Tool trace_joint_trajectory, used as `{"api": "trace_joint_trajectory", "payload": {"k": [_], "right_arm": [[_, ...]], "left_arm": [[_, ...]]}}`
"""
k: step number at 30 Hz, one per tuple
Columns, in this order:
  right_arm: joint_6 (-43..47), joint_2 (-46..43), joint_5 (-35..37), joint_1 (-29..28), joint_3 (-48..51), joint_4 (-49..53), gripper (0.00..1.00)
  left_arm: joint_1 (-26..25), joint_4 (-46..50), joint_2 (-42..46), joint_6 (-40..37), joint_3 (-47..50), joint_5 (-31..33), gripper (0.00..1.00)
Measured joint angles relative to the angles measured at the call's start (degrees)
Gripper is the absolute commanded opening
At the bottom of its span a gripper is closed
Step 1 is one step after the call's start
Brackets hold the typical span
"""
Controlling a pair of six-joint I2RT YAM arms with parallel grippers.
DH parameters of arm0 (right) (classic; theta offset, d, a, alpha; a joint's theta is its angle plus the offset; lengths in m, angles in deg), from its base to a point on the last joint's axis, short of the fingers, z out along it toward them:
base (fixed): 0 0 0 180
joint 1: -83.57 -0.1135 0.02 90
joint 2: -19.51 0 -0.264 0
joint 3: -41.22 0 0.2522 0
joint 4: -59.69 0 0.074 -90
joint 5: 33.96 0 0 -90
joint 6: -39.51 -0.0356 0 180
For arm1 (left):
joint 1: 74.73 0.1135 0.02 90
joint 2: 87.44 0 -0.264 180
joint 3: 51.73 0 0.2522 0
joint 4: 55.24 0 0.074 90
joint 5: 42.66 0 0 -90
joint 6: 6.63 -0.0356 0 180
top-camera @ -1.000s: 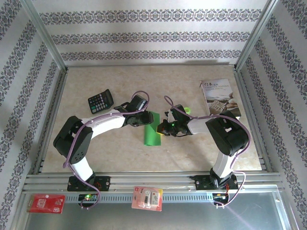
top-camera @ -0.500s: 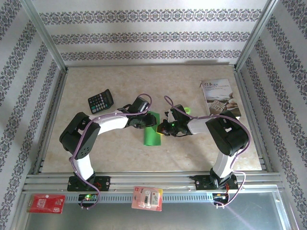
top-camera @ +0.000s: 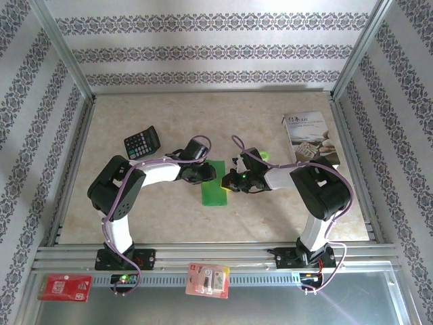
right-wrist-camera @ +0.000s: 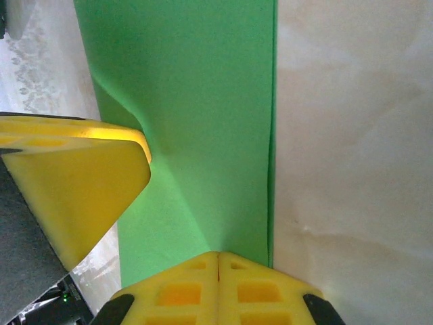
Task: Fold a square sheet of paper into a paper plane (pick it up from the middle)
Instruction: First fold the square sheet of paper in half at the center of the table.
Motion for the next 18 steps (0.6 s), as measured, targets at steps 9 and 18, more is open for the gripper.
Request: {"api": "trace_joint_trajectory", "payload": {"k": [9,18], "right_arm": [[-0.02,0.13,0.00,0.00,0.00,-0.09,0.00],[-0.22,0.13,0.02,0.00,0.02,-0.11,0.00]], "left_arm": [[0.09,-0.48,-0.04,-0.02,0.20,-0.37,0.31],[0.04,-1.09,3.43,1.64,2.91,-1.88,0.30]]}}
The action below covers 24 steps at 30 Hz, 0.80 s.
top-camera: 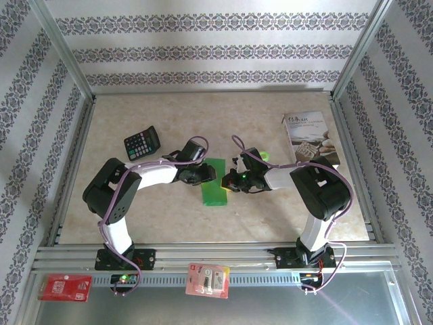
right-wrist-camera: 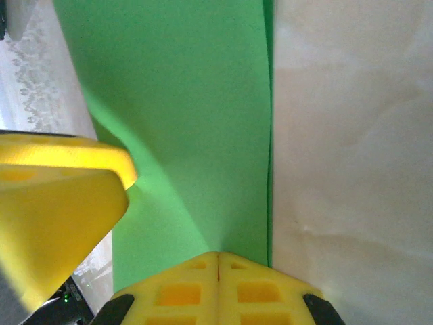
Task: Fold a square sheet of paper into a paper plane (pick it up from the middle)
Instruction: First fold the square sheet of paper in half at the center of the table.
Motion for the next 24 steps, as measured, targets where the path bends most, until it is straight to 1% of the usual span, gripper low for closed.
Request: {"api": "trace_joint_trajectory", "payload": {"k": [6,13,20,24], "right_arm": [[0.00,0.00,0.00,0.00,0.00,0.00,0.00],[0.00,0.00,0.00,0.00,0.00,0.02,0.00],[0.00,-0.04,0.04,0.00,0.09,-0.09,0.00],[0.00,-0.07,0.07,0.00,0.11,-0.09,0.00]], "left_arm": [[-0.02,-0.85,1.70,1.75,2.78,-1.70,0.28],[0.02,-0.15,1.70,1.77,3.72,0.24,0.28],[0.02,-0.13,1.88,1.53,3.82,0.63,0.30],[-0.11,-0.11,3.63,1.42,4.63,0.39,0.31]]}}
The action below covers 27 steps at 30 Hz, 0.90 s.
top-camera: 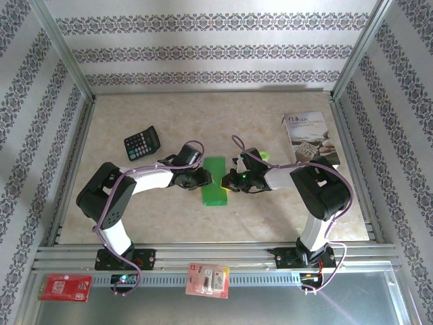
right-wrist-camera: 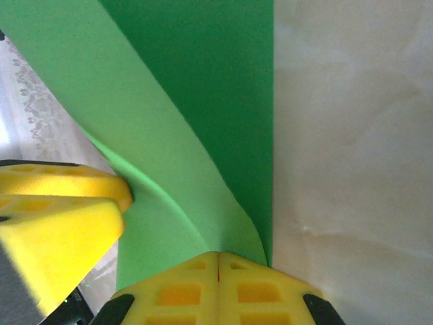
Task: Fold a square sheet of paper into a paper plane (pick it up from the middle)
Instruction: First fold the square sheet of paper in half at the center of the table.
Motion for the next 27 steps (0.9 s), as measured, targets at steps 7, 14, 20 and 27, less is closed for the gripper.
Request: {"api": "trace_joint_trajectory", "payload": {"k": [7,14,20,27], "right_arm": [[0.00,0.00,0.11,0.00,0.15,-0.22,0.00],[0.00,0.00,0.11,-0.02,0.15,-0.24,0.00],[0.00,0.00,0.13,-0.02,0.26,-0.44,0.00],[0.00,0.00,0.15,-0.02,0.26,-0.42,0.00]], "left_arm": [[-1.57,-1.27,1.88,0.68,1.36,-2.49,0.30],[-1.86,-1.11,1.86,1.07,3.02,-1.51,0.29],[-1.75,-0.96,1.77,1.03,3.89,-0.09,0.29],[-1.77,0.90,5.01,0.59,3.91,0.35,0.30]]}}
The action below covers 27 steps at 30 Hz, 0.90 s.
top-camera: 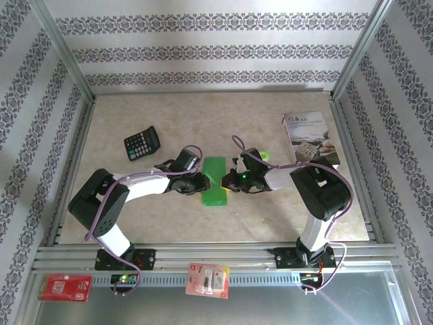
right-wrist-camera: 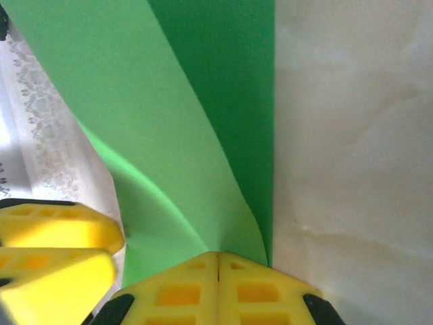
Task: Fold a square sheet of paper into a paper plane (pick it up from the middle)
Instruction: First fold the square sheet of paper in half at the center of the table.
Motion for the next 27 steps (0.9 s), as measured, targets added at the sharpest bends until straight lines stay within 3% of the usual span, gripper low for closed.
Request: {"api": "trace_joint_trajectory", "payload": {"k": [11,27], "right_arm": [[0.00,-0.15,0.20,-0.02,0.33,-0.48,0.00],[0.02,-0.15,0.22,-0.02,0.44,-0.66,0.00]], "left_arm": [[-2.01,-0.79,1.11,0.31,-0.02,-2.60,0.30],[-1.09,-0.15,-0.70,0.39,1.49,-0.66,0.30]]}}
